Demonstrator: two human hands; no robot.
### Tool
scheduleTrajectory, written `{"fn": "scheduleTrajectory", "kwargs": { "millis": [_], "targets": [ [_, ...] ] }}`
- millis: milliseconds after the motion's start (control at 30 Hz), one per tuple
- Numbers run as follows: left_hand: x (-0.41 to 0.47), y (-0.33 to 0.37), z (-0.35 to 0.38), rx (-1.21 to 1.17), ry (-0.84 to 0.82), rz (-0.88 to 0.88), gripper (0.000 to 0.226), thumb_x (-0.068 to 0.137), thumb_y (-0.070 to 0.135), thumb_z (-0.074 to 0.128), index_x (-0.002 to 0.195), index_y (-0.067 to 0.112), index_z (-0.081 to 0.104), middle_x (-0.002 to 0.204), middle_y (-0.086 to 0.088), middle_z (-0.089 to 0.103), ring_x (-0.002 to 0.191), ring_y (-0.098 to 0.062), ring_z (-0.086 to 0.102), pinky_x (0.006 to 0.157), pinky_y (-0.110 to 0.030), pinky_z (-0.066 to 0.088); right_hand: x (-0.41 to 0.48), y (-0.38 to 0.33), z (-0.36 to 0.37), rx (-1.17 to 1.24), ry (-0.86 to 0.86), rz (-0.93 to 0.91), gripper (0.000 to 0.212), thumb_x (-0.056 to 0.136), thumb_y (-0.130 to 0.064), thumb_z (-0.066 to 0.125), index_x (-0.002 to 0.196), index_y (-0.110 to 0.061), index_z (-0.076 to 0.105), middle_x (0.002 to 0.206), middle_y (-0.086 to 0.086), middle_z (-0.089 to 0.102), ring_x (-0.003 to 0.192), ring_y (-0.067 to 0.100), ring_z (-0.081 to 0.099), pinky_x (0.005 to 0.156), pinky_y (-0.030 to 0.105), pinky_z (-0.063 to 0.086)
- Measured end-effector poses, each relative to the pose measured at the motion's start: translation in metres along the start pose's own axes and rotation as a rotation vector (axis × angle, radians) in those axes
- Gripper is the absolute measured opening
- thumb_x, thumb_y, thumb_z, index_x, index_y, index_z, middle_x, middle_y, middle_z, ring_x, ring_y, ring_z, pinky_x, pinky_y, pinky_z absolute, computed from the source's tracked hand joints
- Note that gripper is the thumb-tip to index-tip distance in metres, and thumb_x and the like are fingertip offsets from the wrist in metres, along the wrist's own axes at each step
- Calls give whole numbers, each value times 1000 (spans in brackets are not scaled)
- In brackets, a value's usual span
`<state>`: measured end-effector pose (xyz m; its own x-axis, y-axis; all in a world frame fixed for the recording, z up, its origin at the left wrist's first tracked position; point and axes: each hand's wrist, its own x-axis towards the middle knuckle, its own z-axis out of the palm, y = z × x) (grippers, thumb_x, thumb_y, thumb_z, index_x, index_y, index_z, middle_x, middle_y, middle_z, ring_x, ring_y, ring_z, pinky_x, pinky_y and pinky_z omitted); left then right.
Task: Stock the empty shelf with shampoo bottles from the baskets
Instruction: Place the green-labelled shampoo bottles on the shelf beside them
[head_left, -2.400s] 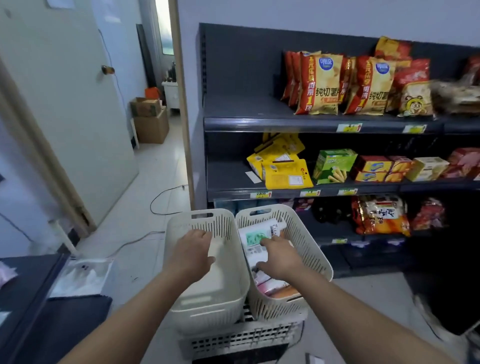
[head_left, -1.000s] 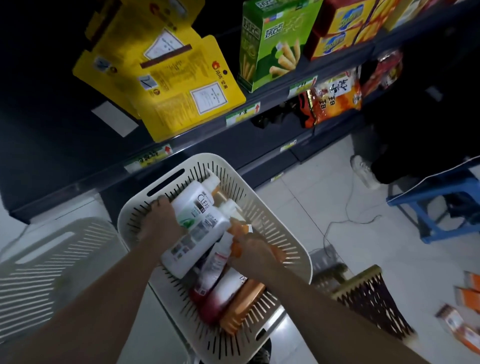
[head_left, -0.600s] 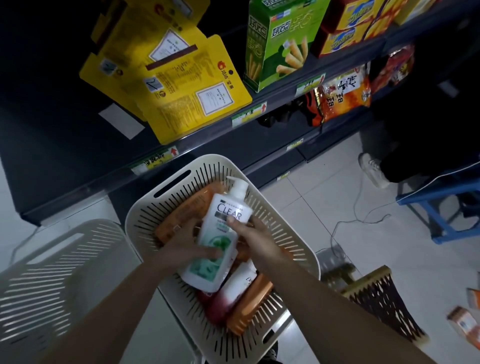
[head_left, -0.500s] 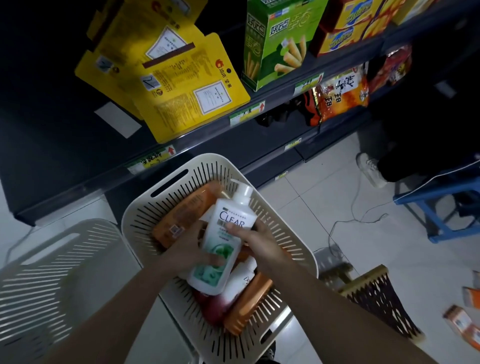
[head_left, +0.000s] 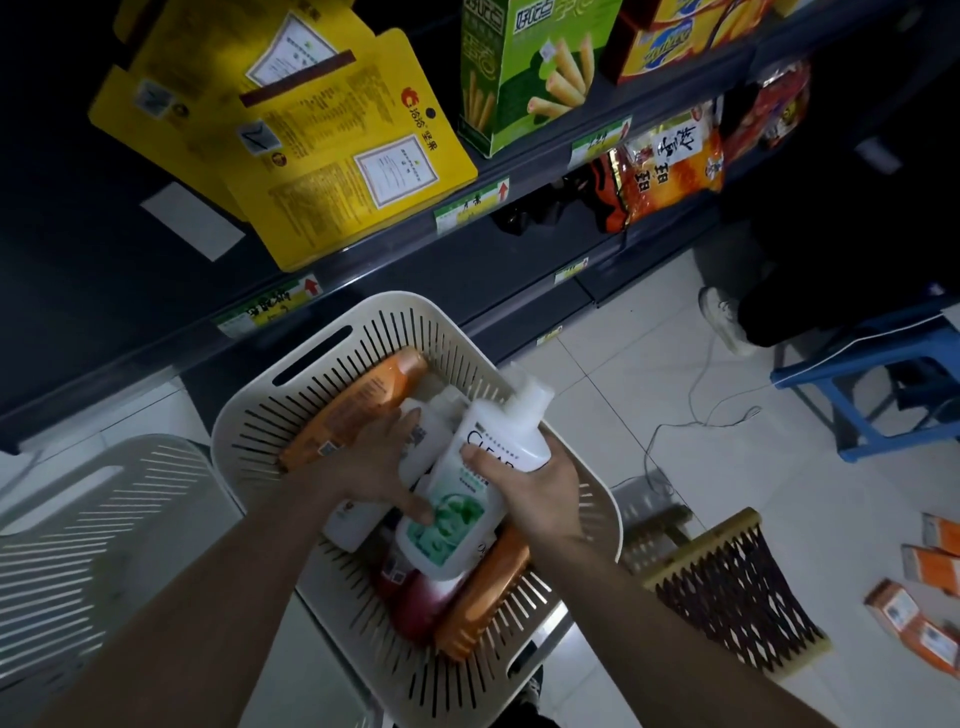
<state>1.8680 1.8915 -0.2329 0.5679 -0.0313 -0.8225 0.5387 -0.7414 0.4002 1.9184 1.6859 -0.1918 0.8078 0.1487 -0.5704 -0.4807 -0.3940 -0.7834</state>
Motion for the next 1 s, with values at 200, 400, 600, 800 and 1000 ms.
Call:
{"fn": "scheduleTrajectory", "kwargs": {
  "millis": [200,400,600,800,1000],
  "targets": [
    [5,-4,16,308,91,-41,149,59,37,89,144,35,-33,156,-7,-32,147,-35,-15,115,-57,20,-14,-11,2,-102,37,-117,66,48,-57,85,106,-35,65,95,-14,74,88,5,71,79,41,60],
    [14,13,49,469,449,-171,120,82,37,67,139,25,-39,160,-15,-4,144,-35,10,103,-56,35,-21,-22,-4,-188,62,-231,51,48,-60,81,93,-48,60,93,-15,72,87,2,69,77,40,60],
    [26,9,52,294,498,-182,117,79,34,70,149,25,-23,149,-15,17,130,-36,28,99,-51,40,-21,-21,-10,-160,53,-192,58,45,-57,85,96,-37,65,93,-10,75,86,7,71,77,43,61],
    [-2,-13,25,-726,307,-95,128,70,20,81,152,32,-17,158,-6,19,137,-33,32,104,-49,39,-22,-21,-3,-209,-4,-190,67,42,-64,82,101,-37,67,96,-9,75,91,12,71,80,45,59],
    [-53,-12,9,-1294,274,181,105,50,4,79,142,36,39,134,-9,56,115,-36,58,91,-58,50,-30,-23,-2,-240,-55,-215,54,41,-59,83,88,-41,63,93,-10,74,89,13,71,79,46,59]
  ]
}}
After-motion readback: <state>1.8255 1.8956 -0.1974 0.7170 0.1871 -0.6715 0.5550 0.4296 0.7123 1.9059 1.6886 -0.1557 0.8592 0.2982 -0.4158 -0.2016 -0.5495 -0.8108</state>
